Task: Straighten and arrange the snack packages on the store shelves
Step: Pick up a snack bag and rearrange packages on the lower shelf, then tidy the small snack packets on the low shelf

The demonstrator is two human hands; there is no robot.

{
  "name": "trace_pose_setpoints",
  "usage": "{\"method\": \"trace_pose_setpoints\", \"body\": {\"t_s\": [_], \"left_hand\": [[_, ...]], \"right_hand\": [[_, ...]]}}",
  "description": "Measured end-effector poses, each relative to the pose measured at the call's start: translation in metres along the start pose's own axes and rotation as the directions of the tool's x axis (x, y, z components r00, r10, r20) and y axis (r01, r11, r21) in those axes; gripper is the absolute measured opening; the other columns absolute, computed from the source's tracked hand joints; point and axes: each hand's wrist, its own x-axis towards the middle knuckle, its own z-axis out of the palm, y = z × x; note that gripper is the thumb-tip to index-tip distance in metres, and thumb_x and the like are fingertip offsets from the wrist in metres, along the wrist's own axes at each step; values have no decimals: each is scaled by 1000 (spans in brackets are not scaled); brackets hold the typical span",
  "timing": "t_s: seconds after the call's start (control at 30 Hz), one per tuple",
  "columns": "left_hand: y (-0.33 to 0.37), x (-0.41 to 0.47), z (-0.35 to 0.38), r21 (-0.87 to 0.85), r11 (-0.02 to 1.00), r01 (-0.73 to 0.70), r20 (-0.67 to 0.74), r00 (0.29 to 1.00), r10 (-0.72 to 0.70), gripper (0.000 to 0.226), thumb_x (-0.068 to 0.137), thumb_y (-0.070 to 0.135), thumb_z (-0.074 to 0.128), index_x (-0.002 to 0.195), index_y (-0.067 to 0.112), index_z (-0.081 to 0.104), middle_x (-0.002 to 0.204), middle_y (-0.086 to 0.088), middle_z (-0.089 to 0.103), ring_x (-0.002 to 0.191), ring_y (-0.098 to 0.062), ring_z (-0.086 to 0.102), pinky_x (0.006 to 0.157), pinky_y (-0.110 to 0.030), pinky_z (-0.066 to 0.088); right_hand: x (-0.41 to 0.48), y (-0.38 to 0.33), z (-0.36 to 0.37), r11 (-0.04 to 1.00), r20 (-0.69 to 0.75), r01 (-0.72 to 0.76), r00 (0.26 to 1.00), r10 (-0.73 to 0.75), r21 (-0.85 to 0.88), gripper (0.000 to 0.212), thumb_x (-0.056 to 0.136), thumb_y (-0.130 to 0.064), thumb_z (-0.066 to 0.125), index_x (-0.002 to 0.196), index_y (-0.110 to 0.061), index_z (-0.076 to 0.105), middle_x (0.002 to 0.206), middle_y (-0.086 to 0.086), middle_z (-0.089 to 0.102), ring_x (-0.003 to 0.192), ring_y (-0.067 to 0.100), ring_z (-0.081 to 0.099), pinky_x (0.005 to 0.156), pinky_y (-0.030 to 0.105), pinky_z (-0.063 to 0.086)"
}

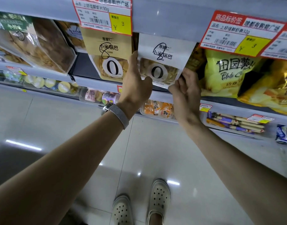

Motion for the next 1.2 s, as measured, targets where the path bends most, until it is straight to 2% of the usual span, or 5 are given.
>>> {"method": "trace_pose_setpoints", "body": {"t_s": [0.5,0.73,1.0,1.1,1.2], "left_hand": [[28,-41,1,-109,985,136,15,991,-135,68,74,12,63,140,16,50,126,3,70,99,-17,71,90,-51,63],[25,-44,-9,-180,965,188,40,982,-184,72,72,15,68,142,25,52,125,9,73,111,-12,70,98,-50,60],[24,-48,-21,-54,982,179,142,975,-170,58,80,19,58,138,23,56,120,9,72,81,-7,70,77,-42,64],[27,-50,-24,84,977,196,183,961,-209,60,88,23,61,148,21,53,130,-3,68,105,-23,71,93,-49,61],[32,-54,-23,276,952,132,255,945,-205,58,100,22,63,156,19,48,153,-4,57,132,-23,59,109,-41,49]], "right_hand": [[9,-2,-13,979,157,-165,970,183,-120,62,79,-6,64,138,-14,47,133,-1,66,123,11,63,104,40,53],[9,-4,-12,975,138,-185,970,202,-124,64,76,-16,65,138,-15,48,130,-3,69,119,11,65,81,22,48],[1,-20,-14,904,182,-119,961,209,-411,52,89,-19,62,137,-28,44,125,-12,67,120,12,62,105,46,50],[-2,-36,-20,778,194,-71,950,243,-625,48,97,-28,58,143,-30,44,125,-10,58,123,20,55,93,34,43],[-7,-50,-37,624,201,-19,939,280,-781,58,101,-39,52,155,-32,35,150,-3,52,138,26,46,104,36,41]]}}
